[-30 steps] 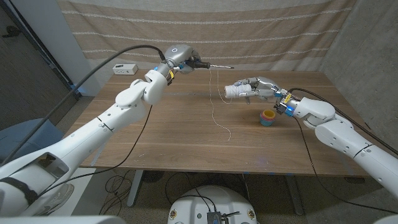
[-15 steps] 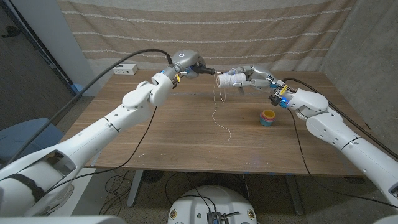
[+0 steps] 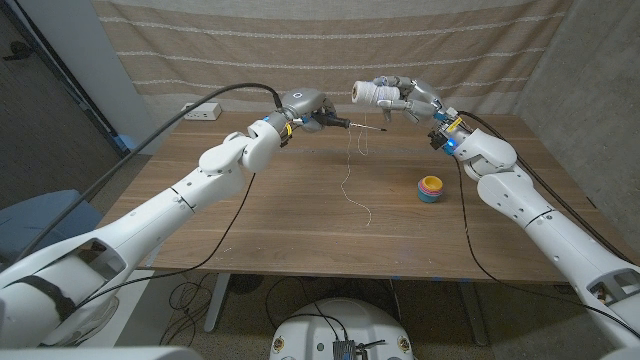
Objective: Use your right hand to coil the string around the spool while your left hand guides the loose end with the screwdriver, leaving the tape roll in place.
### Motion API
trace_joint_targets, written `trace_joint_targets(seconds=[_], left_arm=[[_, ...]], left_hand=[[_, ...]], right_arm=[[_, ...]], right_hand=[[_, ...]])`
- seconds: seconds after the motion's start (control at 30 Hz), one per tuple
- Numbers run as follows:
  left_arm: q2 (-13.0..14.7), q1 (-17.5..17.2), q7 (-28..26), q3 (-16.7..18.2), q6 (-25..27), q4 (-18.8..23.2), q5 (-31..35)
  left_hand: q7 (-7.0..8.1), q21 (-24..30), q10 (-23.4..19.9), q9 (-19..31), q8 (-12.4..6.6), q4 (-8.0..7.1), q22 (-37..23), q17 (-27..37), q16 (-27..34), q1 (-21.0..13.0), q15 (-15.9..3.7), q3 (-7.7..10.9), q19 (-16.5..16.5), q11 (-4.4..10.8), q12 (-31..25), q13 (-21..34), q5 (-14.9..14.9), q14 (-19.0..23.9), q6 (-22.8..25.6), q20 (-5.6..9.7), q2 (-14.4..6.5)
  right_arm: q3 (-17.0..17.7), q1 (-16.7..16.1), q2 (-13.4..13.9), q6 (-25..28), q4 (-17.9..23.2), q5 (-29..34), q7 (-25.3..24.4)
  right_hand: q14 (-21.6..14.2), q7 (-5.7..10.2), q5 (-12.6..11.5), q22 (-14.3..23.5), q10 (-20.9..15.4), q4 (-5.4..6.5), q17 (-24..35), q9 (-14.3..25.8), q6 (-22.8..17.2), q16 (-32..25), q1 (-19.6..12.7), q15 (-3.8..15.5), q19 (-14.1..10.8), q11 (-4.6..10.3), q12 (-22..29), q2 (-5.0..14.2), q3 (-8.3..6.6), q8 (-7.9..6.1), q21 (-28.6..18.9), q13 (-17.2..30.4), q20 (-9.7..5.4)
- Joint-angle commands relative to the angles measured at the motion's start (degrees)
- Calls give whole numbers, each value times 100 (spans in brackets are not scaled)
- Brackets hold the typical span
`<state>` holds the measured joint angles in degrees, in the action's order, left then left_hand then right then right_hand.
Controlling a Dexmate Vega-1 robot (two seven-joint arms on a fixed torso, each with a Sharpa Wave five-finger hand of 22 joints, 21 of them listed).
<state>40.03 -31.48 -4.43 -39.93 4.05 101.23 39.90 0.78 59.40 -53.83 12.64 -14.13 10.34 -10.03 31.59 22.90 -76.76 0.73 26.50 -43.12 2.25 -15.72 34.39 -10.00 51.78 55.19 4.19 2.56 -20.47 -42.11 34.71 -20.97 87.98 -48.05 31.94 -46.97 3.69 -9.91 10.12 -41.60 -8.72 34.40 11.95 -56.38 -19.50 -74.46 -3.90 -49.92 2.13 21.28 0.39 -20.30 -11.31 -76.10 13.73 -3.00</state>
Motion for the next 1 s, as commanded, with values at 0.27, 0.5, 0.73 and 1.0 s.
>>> trace_joint_targets(seconds=[0.27,0.5,0.73,1.0], left_arm=[[27,35,85,87,-514,-288,-549],[12,66,104,156,-792,-437,-868],[-25,88,184,258,-1029,-556,-1283],[-3,78,250,339,-1041,-506,-1455]], left_hand=[[-518,51,-25,25,4,-85,-9,32,-14,-769,-1096,124,-40,21,36,26,-22,799,837,724,-780],[-517,52,-27,22,13,-87,-8,34,-20,-766,-1094,124,-34,27,40,28,-20,799,846,727,-782],[-526,51,-31,20,25,-86,-8,48,-22,-767,-1094,126,-26,28,41,35,-19,792,850,730,-783],[-524,51,-29,19,38,-84,-7,53,-28,-770,-1089,128,-18,29,46,42,-18,795,851,729,-784]], right_arm=[[127,292,-864,-266,-620,299,-1463],[168,276,-1054,-304,-811,621,-2298],[121,350,-1085,-240,-1032,1052,-2926],[92,433,-1125,-105,-1394,1436,-3578]], right_hand=[[-2399,-599,-29,21,-1456,36,18,7,-661,4,-709,1643,1117,-555,28,705,-106,-55,-86,500,-843],[-2413,-606,-30,21,-1475,34,-3,5,-675,18,-712,1646,1117,-547,17,704,-109,-57,-105,489,-844],[-2434,-595,-32,20,-1491,33,-14,3,-686,24,-711,1640,1118,-532,4,700,-111,-58,-125,478,-844],[-2445,-599,-33,18,-1493,28,-24,1,-688,34,-716,1643,1121,-535,-6,693,-116,-55,-141,480,-844]])
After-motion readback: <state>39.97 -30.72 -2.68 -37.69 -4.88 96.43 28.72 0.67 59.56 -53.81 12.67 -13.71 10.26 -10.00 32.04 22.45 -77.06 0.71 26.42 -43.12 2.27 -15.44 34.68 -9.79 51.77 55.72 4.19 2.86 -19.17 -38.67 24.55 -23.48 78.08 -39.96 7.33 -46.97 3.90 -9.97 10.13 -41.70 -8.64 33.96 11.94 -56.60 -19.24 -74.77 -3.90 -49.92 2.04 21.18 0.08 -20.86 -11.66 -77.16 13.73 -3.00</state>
